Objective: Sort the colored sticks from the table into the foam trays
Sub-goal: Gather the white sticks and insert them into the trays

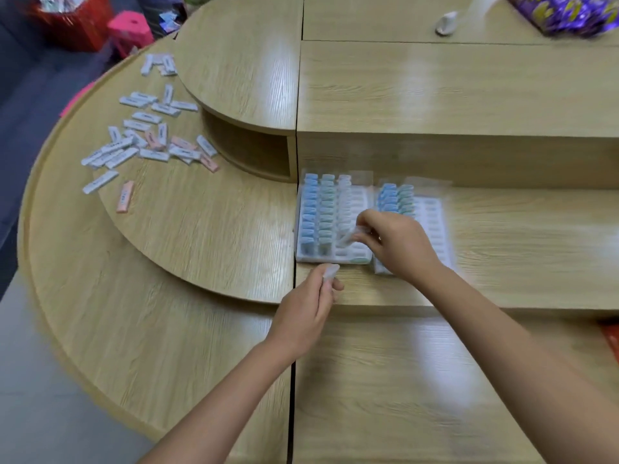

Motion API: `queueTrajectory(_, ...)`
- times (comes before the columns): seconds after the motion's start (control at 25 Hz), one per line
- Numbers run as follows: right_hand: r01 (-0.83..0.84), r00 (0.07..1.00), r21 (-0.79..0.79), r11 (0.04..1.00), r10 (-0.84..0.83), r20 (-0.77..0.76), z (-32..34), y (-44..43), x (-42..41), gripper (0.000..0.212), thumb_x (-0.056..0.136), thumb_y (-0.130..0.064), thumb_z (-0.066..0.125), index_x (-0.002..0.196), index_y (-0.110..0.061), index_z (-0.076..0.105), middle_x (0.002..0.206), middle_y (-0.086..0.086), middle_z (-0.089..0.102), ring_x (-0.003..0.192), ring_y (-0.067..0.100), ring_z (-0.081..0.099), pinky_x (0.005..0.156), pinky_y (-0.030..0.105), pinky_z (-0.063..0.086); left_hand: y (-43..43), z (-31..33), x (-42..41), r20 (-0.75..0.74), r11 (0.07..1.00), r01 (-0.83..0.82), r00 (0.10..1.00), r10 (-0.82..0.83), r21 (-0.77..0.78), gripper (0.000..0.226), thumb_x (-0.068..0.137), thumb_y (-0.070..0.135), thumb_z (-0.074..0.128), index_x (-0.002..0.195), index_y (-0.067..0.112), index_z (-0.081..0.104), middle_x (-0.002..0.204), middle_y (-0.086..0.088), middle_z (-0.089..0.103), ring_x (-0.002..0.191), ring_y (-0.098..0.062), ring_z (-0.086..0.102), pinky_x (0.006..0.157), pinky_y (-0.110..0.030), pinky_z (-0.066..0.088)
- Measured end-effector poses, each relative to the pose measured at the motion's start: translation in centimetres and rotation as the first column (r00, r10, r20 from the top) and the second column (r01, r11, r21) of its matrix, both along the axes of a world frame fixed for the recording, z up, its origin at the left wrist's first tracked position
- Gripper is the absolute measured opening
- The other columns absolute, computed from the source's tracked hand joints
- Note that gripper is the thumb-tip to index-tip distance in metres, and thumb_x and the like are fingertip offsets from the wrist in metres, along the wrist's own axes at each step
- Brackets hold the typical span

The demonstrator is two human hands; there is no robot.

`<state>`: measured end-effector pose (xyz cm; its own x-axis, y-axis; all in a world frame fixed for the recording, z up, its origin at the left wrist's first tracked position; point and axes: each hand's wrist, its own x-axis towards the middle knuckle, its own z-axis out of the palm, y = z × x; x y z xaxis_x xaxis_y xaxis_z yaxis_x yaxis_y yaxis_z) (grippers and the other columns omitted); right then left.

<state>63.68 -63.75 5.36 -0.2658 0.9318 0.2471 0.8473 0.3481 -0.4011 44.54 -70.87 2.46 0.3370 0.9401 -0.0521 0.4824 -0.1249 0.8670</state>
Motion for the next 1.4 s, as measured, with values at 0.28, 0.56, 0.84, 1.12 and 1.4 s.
queueTrajectory(0.28, -0.039, 0.993, 0.116, 0.993, 0.026, 0.112, -2.7, 0.8, -0.9, 0.012, 0.078, -0.006, 0.07, 0.078, -0.009, 0.059, 0.065, 0.004, 0.059, 0.059, 0.027, 0.056, 0.04, 0.027, 0.035, 1.9, -1.4, 0.1, -0.017, 0.949, -0.156, 0.986, 0.167, 0.274, 0.031, 0.091, 0.036, 0.049, 0.112, 0.024, 0.068, 0.096, 0.011, 0.053, 0.09, -0.004, 0.05, 0.078, -0.016, 0.04)
queueTrajectory(0.56, -0.129, 0.99, 0.088, 0.988, 0.124, 0.07, -3.3, 0.7, -0.9, 0.014, 0.08, -0.003, 0.057, 0.093, -0.006, 0.06, 0.071, 0.007, 0.062, 0.061, 0.028, 0.058, 0.041, 0.035, 0.046, 4.5, 0.3, 0.4, -0.045, 0.929, -0.077, 0.994, 0.099, 0.363, 0.018, 0.087, 0.038, 0.057, 0.101, 0.027, 0.062, 0.085, 0.012, 0.067, 0.072, -0.004, 0.062, 0.066, -0.029, 0.053)
queueTrajectory(0.84, -0.074, 0.996, 0.013, 0.997, 0.074, -0.05, -2.5, 0.8, 0.2, 0.022, 0.087, -0.006, 0.052, 0.103, -0.008, 0.065, 0.089, 0.007, 0.068, 0.08, 0.028, 0.064, 0.056, 0.038, 0.052, 7.5, -0.4, 1.5, -0.223, 0.81, 0.054, 0.97, 0.096, 0.584, 0.02, 0.086, 0.033, 0.059, 0.09, 0.018, 0.072, 0.081, 0.007, 0.071, 0.079, -0.013, 0.061, 0.071, -0.025, 0.043)
queueTrajectory(1.12, -0.036, 0.997, -0.019, 0.999, 0.035, -0.072, -2.3, -0.5, 1.8, 0.017, 0.089, -0.006, 0.054, 0.101, -0.009, 0.066, 0.093, 0.004, 0.07, 0.085, 0.023, 0.065, 0.061, 0.039, 0.054, 8.3, -2.0, 1.6, -0.315, 0.744, 0.156, 0.946, 0.076, 0.65, 0.022, 0.085, 0.032, 0.056, 0.089, 0.017, 0.071, 0.074, 0.006, 0.067, 0.081, -0.015, 0.055, 0.077, -0.025, 0.03)
queueTrajectory(1.4, -0.015, 0.995, -0.037, 0.999, 0.011, -0.102, -2.3, -1.0, 2.0, 0.017, 0.091, -0.007, 0.054, 0.103, -0.011, 0.066, 0.097, 0.001, 0.069, 0.09, 0.02, 0.063, 0.068, 0.034, 0.053, 9.0, -2.0, 1.3, -0.396, 0.54, 0.285, 0.913, 0.1, 0.792, 0.007, 0.084, 0.017, 0.064, 0.081, 0.015, 0.069, 0.082, 0.002, 0.068, 0.079, -0.022, 0.062, 0.069, -0.034, 0.042)
